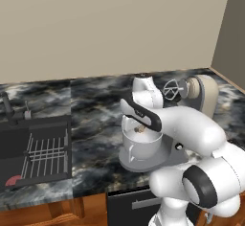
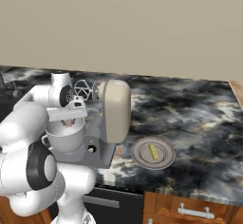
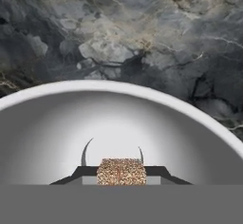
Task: Add butter and sugar cubes to the stand mixer bowl and then turn on the stand mixer to begin making frosting.
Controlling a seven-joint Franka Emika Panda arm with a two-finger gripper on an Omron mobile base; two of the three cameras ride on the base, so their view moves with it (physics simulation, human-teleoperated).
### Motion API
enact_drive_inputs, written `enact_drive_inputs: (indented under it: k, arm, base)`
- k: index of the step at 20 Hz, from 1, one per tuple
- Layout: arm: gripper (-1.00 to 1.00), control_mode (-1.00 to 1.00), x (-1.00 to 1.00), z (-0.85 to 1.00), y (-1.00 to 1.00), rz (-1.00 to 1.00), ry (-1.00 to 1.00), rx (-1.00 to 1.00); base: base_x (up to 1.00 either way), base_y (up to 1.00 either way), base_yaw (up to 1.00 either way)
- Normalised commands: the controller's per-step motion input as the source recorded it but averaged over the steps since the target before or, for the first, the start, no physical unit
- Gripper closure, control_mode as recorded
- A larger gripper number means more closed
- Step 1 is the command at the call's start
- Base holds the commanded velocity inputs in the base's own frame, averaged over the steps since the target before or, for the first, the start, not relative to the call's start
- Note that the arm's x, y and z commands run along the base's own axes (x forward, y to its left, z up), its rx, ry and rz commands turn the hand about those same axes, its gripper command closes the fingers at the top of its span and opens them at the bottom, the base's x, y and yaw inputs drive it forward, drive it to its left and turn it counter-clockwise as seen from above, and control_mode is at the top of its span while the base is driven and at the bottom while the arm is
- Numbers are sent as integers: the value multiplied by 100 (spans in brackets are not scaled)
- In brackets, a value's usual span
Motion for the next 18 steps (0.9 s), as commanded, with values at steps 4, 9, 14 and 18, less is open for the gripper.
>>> enact_drive_inputs:
  k: [4,9,14,18]
  arm:
    - [100,-100,-26,-50,-3,0,-8,5]
    - [-100,-100,-21,-49,-4,0,-4,3]
    - [-100,-100,-16,-30,-5,0,-1,4]
    - [-100,-100,-15,1,-1,-2,0,4]
  base:
    - [0,0,0]
    - [0,0,0]
    - [0,0,0]
    - [0,0,0]
